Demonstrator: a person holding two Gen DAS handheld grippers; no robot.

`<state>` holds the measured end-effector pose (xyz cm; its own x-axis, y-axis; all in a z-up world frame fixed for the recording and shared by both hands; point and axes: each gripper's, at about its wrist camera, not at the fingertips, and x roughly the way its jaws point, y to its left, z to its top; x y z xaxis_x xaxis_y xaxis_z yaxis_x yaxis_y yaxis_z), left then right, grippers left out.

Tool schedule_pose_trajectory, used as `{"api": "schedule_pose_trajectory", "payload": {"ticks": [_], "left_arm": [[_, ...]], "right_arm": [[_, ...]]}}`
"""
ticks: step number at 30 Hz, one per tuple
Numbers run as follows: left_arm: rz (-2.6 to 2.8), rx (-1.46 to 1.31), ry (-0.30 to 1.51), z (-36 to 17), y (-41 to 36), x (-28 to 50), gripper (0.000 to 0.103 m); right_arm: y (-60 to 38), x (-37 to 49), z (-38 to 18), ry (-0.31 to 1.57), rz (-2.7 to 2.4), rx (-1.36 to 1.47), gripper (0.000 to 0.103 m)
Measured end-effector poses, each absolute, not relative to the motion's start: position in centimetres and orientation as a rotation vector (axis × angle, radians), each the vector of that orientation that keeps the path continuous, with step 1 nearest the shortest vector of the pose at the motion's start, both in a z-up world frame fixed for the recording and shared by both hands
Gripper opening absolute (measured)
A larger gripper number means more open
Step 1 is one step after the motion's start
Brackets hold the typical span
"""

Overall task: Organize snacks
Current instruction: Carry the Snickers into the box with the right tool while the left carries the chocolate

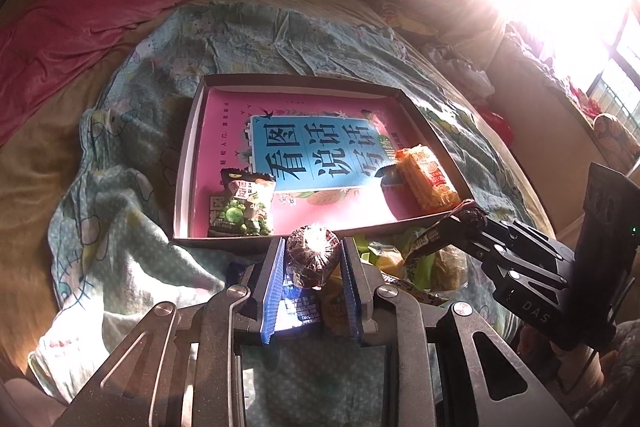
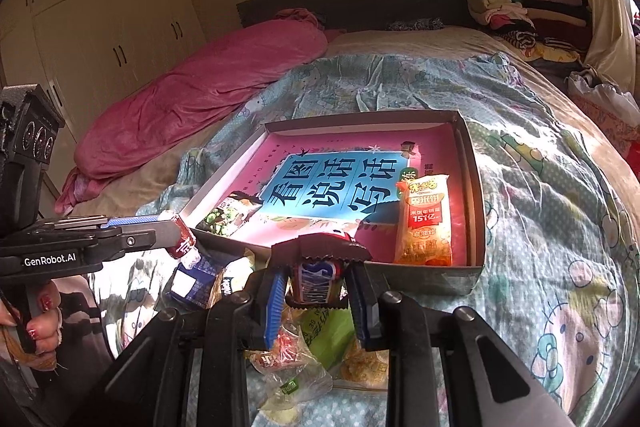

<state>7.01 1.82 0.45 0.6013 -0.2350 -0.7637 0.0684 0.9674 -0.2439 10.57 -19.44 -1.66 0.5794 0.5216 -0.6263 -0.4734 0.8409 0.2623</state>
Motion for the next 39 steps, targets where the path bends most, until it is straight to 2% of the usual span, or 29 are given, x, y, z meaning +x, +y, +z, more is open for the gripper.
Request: {"api": "schedule_pose_trajectory", "payload": {"ticks": [19,39], "left_arm": [[-0.143,-0.196,0.873,0.9,2.6,9.1,0.028],[-0.117,-0.153,0.893,-0.7,0.7,12.9,0.028]], "right_arm": [[-22.4,12.4,0.4,0.655,0.526,0.183,0.029],[-24.0,14.8,-1.0,0.695,0.483,0.289,0.029]]}}
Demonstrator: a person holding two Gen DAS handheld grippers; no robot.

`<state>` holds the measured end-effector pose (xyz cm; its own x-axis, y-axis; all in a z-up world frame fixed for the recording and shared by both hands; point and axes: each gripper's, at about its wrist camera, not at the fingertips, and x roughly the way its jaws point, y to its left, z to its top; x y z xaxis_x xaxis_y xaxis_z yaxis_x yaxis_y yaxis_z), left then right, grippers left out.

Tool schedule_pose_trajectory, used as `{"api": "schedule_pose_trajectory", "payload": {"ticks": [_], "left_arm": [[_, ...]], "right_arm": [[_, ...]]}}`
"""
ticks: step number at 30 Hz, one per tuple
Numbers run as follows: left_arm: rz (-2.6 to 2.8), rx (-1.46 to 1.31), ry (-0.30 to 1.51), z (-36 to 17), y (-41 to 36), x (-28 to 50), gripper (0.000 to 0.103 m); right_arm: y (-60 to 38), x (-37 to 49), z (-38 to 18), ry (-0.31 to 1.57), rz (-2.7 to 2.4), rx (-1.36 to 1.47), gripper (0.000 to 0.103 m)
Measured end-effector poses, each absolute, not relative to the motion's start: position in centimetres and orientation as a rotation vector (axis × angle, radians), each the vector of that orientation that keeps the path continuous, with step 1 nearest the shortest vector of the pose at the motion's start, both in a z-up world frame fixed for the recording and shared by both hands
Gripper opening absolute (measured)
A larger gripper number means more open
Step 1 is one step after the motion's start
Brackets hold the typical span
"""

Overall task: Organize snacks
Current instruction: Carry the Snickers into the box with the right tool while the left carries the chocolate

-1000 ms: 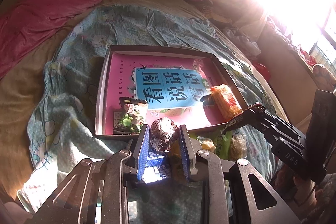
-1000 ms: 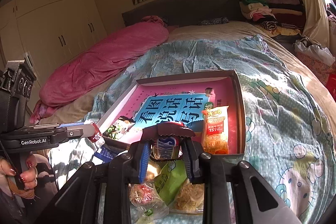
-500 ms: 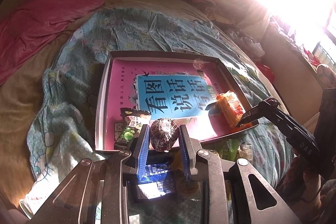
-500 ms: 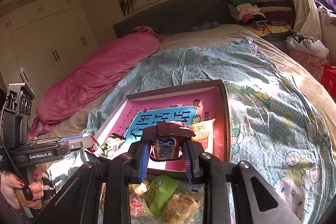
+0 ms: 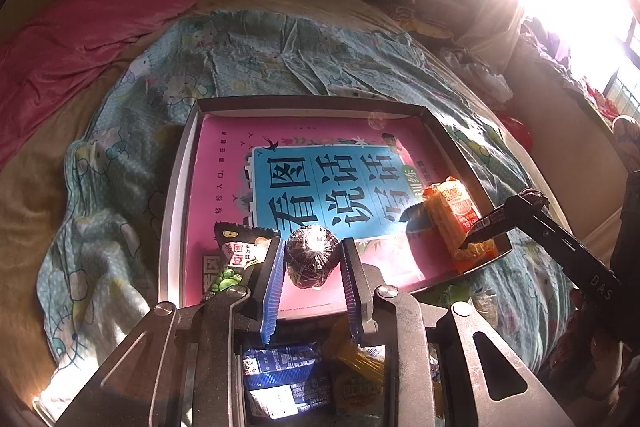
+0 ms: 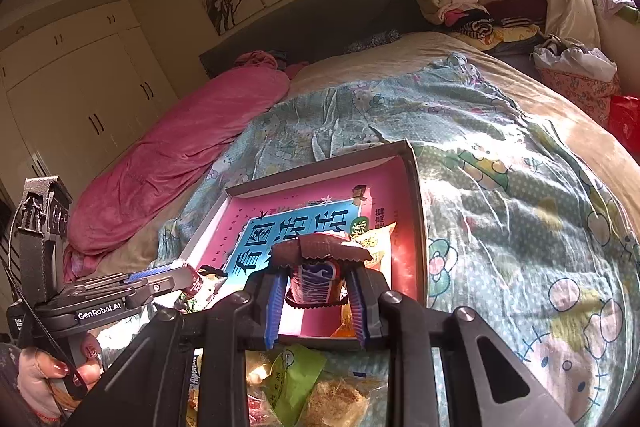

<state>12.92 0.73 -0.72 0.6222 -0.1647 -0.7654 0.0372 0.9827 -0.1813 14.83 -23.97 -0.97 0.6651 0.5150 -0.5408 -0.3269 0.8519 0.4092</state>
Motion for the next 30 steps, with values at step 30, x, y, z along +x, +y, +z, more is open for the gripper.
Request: {"api": "schedule_pose_trajectory", "payload": {"ticks": [30], "left_arm": [[-0.122,-0.140,0.950,-3.8,-0.4,15.2,0.028]], "right_arm": [[-24.6,16.7,-4.3,0.828,0.470,0.396,0.029]]}}
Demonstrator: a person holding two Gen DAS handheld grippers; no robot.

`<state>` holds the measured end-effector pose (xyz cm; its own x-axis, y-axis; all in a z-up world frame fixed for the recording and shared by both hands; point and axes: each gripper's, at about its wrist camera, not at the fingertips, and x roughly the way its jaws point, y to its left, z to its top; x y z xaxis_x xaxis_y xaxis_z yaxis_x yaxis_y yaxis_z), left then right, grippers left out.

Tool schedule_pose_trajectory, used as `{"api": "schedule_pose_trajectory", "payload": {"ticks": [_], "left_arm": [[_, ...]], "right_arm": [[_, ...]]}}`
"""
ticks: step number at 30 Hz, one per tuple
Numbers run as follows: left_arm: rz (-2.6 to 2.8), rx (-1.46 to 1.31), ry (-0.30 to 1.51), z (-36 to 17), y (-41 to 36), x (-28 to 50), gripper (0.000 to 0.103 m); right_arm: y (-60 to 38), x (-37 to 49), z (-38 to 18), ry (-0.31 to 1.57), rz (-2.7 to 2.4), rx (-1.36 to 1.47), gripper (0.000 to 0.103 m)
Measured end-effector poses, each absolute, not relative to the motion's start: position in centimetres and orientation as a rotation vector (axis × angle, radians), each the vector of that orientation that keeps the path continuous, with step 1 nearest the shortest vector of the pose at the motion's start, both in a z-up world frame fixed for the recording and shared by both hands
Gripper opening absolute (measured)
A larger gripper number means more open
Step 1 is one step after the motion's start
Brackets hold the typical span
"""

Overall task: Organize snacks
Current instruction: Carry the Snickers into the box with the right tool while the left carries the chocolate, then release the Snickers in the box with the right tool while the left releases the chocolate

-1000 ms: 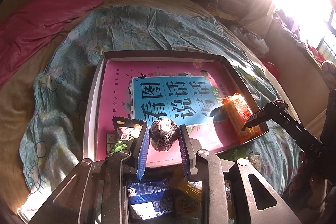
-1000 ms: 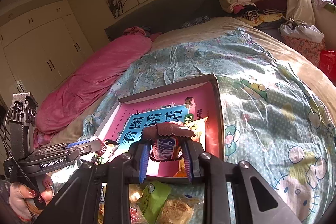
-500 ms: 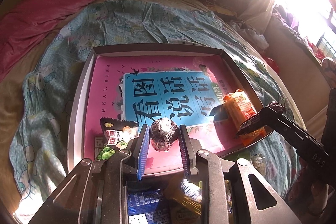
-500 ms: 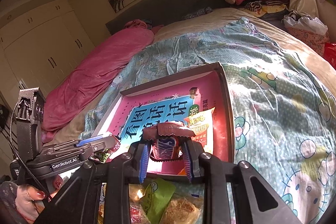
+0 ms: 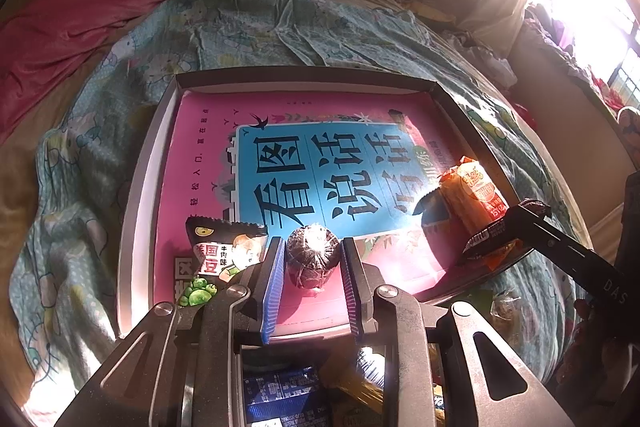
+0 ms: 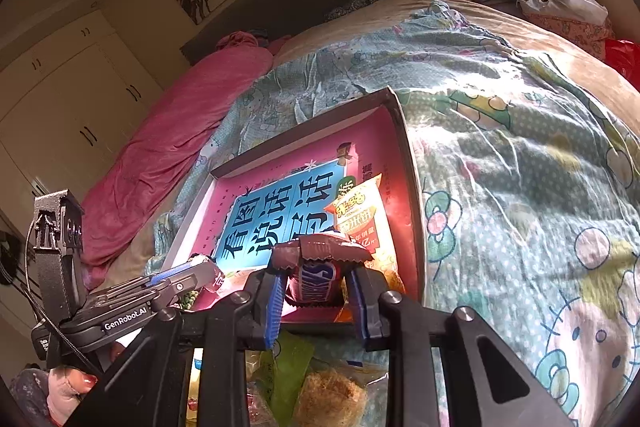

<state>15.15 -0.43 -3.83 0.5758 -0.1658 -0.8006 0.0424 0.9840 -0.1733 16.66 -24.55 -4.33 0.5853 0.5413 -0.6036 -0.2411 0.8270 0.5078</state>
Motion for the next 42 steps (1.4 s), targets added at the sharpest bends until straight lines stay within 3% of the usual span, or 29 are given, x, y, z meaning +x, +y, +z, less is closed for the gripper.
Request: {"api": "schedule_pose_trajectory", "payload": {"ticks": [12,42], "left_arm": [[-0.112,-0.131,0.953,-3.88,-0.49,15.41,0.028],[-0.126,-0.144,0.979,-4.16,-0.55,15.24,0.029]], "right_arm": [[-25.00,16.45,-4.11,0.819,0.432,0.378,0.029],[-25.28,16.13,-3.57,0.800,0.390,0.333,0.047]]}}
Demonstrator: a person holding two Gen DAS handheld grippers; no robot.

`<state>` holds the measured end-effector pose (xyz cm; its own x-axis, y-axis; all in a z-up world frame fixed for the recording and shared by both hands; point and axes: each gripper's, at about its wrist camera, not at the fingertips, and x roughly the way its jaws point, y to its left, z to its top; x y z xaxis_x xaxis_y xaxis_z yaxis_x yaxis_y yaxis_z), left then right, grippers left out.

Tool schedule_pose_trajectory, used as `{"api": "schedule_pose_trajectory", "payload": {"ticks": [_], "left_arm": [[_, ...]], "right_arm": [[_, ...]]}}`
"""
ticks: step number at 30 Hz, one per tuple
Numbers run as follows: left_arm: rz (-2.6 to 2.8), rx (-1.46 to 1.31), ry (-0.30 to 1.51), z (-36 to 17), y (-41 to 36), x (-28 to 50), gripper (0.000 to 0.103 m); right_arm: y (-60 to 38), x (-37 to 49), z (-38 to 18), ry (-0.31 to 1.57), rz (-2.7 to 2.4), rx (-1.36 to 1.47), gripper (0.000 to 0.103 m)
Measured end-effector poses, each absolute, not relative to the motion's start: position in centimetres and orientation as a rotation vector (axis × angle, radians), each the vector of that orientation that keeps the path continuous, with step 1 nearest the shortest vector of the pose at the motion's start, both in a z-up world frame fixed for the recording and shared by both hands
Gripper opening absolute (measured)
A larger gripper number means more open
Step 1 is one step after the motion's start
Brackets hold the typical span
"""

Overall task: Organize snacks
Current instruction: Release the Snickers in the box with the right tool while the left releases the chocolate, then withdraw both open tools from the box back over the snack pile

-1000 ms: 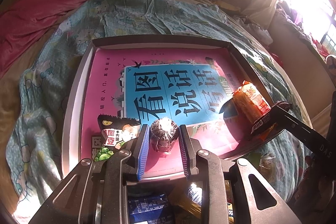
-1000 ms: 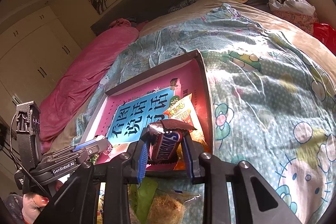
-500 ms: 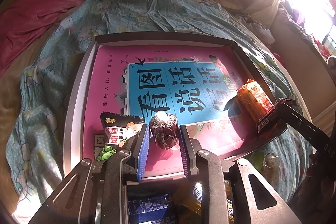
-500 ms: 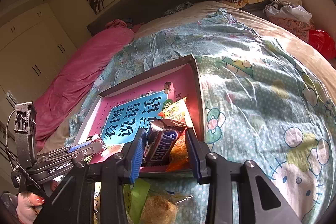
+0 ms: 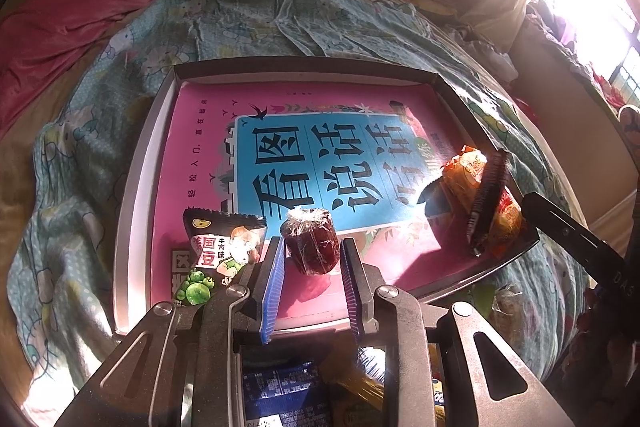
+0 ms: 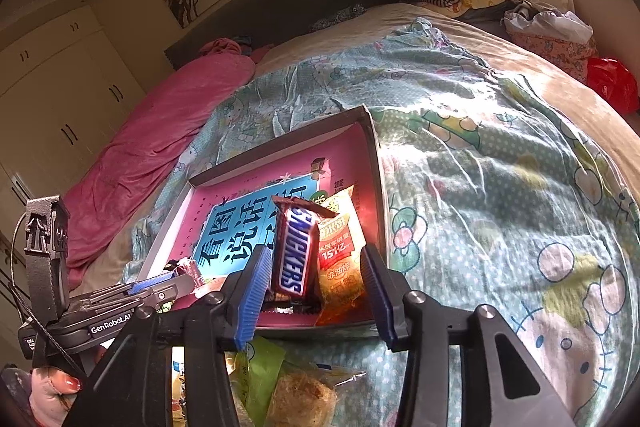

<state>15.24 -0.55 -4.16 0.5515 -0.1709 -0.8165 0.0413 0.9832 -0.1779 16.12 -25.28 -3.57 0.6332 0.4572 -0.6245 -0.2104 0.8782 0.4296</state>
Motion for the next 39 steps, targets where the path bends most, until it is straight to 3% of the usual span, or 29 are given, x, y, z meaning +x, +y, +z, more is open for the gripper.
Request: {"api": "schedule_pose_trajectory", "payload": {"ticks": [7,21,25,29,39], "left_arm": [[-0.134,-0.141,0.984,-4.1,-0.7,15.1,0.030],[-0.143,-0.169,0.984,-3.6,-0.5,14.7,0.052],[-0.146,-0.172,0.982,-3.3,-0.5,14.5,0.062],[-0.150,-0.171,0.980,-3.0,-0.5,14.3,0.070],[-0.158,-0.182,0.948,-1.8,-0.4,13.6,0.078]], "right_arm": [[-24.7,15.9,-3.3,0.790,0.402,0.308,0.047],[-23.8,15.5,-2.8,0.769,0.413,0.242,0.051],[-23.3,15.3,-2.5,0.756,0.418,0.207,0.052],[-22.8,15.0,-2.2,0.740,0.421,0.173,0.059],[-22.5,14.7,-1.8,0.721,0.431,0.143,0.060]]}}
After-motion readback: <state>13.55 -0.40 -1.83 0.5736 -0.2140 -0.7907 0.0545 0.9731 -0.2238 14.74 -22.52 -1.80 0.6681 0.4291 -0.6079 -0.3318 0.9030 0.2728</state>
